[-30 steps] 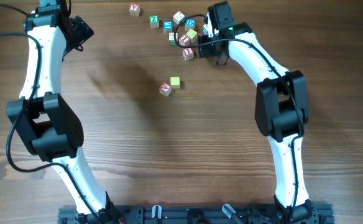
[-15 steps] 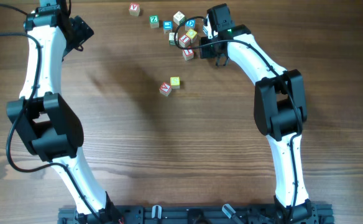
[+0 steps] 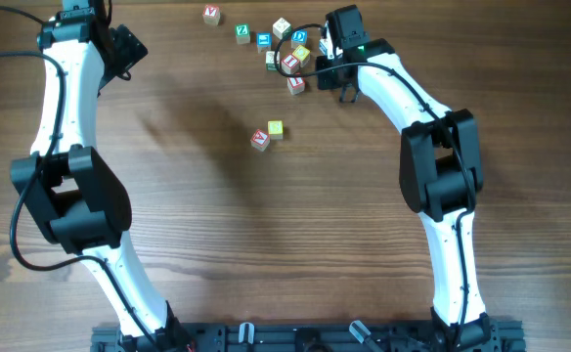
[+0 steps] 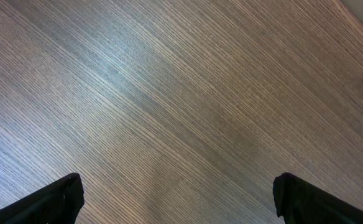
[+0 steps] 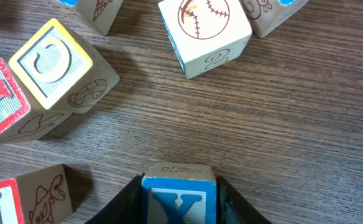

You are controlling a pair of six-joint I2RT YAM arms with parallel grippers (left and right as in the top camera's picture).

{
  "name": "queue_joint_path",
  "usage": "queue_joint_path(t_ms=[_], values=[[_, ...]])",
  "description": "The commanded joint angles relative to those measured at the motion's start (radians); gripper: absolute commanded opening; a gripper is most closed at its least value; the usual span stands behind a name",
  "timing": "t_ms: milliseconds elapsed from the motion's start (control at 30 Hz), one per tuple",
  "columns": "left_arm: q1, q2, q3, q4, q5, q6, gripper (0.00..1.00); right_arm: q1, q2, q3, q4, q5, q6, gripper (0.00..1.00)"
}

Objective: Form a circle
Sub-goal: 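Lower the right gripper onto the blue X block and grasp it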

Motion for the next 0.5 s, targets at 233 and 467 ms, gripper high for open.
queue_joint_path(t_ms=[233,467], values=[[0.002,-0.003,0.010,-0.001,-0.013,0.005,1.00,-0.002,-0.135,-0.001,-0.102,0.003,0.013,0.22],[0.002,-0.003,0.010,-0.001,-0.013,0.005,1.00,-0.002,-0.219,-0.001,-0.338,-0.166,0.012,0.20]])
